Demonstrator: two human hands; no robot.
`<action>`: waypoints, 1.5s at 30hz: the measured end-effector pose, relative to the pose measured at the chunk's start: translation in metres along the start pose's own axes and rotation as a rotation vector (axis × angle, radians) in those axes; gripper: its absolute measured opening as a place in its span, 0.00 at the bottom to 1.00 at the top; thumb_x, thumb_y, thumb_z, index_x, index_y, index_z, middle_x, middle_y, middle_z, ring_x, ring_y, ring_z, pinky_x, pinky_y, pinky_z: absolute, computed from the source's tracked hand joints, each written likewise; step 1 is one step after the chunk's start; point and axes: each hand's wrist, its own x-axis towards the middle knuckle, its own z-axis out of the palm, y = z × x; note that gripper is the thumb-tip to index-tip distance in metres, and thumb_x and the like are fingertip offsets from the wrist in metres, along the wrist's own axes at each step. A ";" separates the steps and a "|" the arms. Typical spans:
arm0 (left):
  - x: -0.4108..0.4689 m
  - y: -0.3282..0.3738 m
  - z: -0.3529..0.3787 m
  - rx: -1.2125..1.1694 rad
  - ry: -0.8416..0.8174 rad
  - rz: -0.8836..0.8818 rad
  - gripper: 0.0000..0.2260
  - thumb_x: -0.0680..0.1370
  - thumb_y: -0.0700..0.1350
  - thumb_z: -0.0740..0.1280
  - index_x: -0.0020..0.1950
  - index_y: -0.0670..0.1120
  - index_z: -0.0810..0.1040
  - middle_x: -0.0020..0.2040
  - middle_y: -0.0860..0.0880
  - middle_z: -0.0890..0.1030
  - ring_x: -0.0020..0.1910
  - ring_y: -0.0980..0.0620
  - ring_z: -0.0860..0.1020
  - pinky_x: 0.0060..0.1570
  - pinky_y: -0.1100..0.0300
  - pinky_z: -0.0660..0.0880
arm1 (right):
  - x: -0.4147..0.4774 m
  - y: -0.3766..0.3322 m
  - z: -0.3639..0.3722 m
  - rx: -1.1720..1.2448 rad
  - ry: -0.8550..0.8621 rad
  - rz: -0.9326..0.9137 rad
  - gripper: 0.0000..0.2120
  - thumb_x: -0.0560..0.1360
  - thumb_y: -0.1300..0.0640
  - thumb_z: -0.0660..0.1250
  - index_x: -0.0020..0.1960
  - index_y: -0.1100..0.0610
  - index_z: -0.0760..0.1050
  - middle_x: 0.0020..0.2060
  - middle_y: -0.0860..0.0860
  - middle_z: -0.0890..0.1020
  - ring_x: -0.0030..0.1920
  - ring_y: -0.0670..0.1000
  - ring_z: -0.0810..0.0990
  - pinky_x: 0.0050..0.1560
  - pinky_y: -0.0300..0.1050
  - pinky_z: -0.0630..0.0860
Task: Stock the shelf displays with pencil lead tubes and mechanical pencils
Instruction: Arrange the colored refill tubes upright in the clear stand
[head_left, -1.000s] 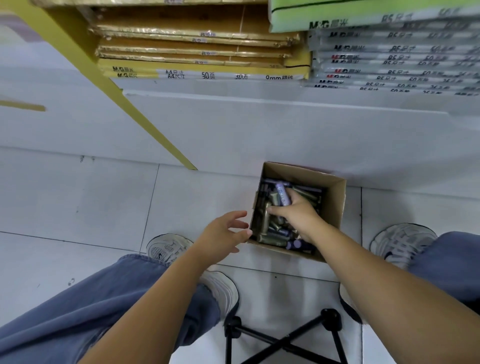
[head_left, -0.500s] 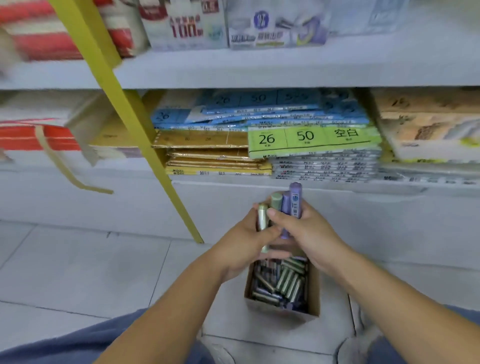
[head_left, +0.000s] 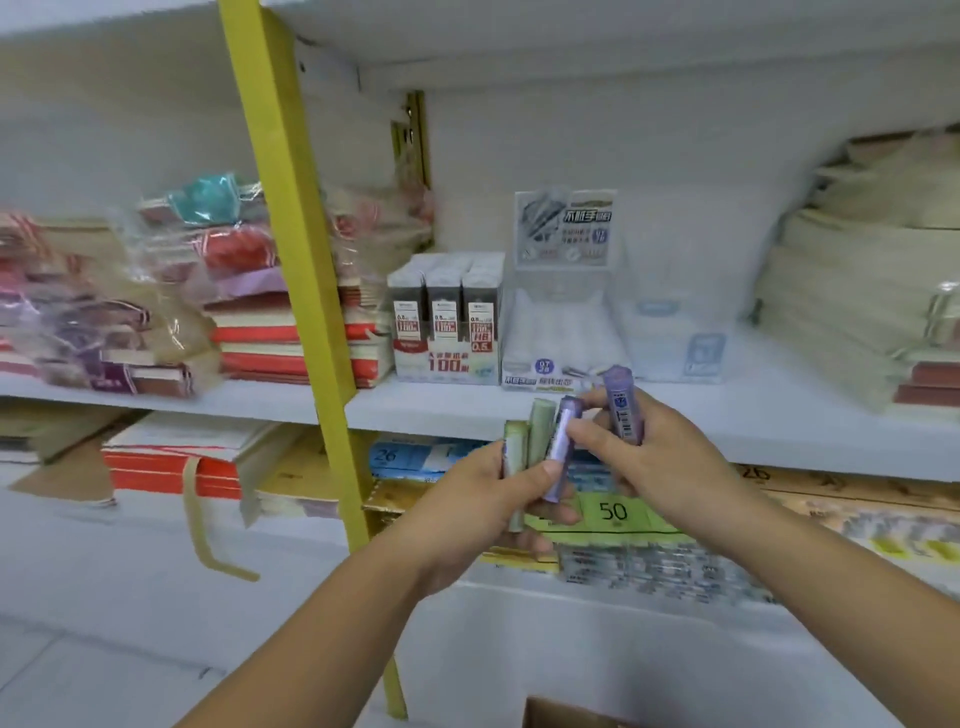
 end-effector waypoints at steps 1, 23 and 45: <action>0.003 0.003 -0.003 -0.003 0.040 0.012 0.08 0.81 0.49 0.66 0.60 0.52 0.79 0.49 0.52 0.86 0.48 0.52 0.85 0.37 0.62 0.79 | 0.007 -0.003 -0.003 0.000 0.024 -0.019 0.02 0.75 0.46 0.68 0.47 0.41 0.75 0.31 0.37 0.77 0.28 0.36 0.73 0.34 0.38 0.69; 0.027 0.035 -0.063 -0.095 0.440 0.284 0.08 0.82 0.47 0.64 0.59 0.49 0.78 0.49 0.51 0.86 0.35 0.57 0.79 0.26 0.64 0.71 | 0.099 -0.042 0.014 0.064 0.261 -0.252 0.15 0.74 0.58 0.70 0.52 0.40 0.73 0.43 0.40 0.83 0.44 0.40 0.82 0.35 0.27 0.73; 0.037 0.026 -0.066 -0.038 0.427 0.255 0.10 0.82 0.49 0.65 0.58 0.46 0.80 0.35 0.56 0.83 0.32 0.58 0.77 0.26 0.65 0.70 | 0.111 -0.022 0.018 -0.198 0.182 -0.225 0.16 0.76 0.56 0.69 0.56 0.38 0.70 0.43 0.44 0.80 0.39 0.41 0.82 0.39 0.40 0.81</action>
